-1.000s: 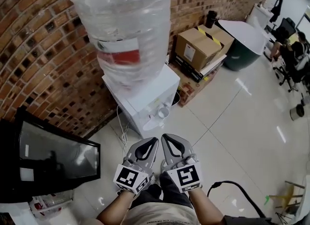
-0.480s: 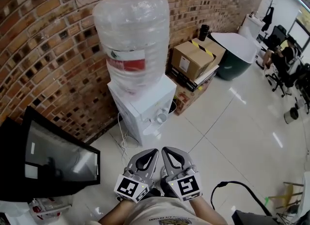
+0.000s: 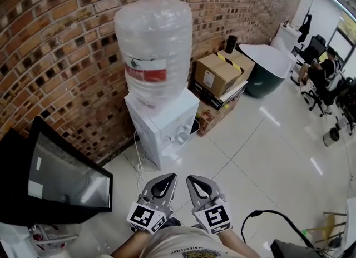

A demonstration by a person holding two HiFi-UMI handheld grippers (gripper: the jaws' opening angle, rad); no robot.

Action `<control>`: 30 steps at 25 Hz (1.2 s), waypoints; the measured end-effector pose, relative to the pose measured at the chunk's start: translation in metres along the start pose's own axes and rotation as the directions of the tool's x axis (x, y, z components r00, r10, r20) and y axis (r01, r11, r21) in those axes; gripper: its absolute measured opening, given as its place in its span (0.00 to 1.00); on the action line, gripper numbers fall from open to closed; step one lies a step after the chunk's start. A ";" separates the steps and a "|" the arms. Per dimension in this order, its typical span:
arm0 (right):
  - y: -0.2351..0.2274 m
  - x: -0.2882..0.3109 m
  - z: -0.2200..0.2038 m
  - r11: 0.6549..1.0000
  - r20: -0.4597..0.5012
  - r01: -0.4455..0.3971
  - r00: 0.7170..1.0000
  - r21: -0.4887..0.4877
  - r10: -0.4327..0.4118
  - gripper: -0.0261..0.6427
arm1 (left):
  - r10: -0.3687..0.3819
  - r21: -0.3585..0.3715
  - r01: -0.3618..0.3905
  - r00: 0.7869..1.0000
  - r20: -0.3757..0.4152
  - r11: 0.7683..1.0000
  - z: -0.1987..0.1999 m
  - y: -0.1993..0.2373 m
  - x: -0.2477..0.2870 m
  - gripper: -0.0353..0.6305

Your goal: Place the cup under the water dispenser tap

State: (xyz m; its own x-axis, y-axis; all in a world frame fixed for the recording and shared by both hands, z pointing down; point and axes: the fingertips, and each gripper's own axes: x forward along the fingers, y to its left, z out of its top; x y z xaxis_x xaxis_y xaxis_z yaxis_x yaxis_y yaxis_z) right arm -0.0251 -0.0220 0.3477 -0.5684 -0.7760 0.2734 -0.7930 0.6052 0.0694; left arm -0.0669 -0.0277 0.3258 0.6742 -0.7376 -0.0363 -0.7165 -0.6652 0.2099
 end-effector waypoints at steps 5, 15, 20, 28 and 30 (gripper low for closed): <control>0.002 -0.033 -0.003 1.000 0.026 0.013 1.000 -0.003 -0.013 0.05 | 0.001 0.013 -0.001 1.000 -0.003 1.000 -0.002 -0.029 -0.006 0.05; 0.022 -0.161 -0.051 0.998 0.036 0.040 0.998 0.044 -0.041 0.05 | -0.027 0.009 0.027 0.999 -0.035 1.000 -0.039 -0.153 -0.039 0.05; 0.041 -0.208 -0.070 0.998 0.028 0.032 0.999 0.055 -0.034 0.05 | -0.028 0.012 0.029 0.999 -0.039 1.000 -0.052 -0.204 -0.067 0.05; 0.080 -0.269 -0.068 0.998 0.077 -0.007 0.997 0.063 0.002 0.05 | 0.008 0.036 -0.007 1.000 -0.024 0.999 -0.050 -0.261 -0.120 0.05; 0.091 -0.278 -0.065 0.998 0.086 -0.015 0.996 0.064 0.009 0.05 | 0.017 0.047 -0.016 1.000 -0.022 0.999 -0.042 -0.270 -0.132 0.05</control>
State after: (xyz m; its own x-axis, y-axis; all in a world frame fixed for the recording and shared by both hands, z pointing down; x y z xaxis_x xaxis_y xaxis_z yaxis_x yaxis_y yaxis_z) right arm 0.0752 0.2599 0.3405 -0.5923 -0.7830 0.1900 -0.7971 0.6039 0.0034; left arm 0.0453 0.2542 0.3151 0.6654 -0.7464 -0.0112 -0.7350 -0.6578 0.1643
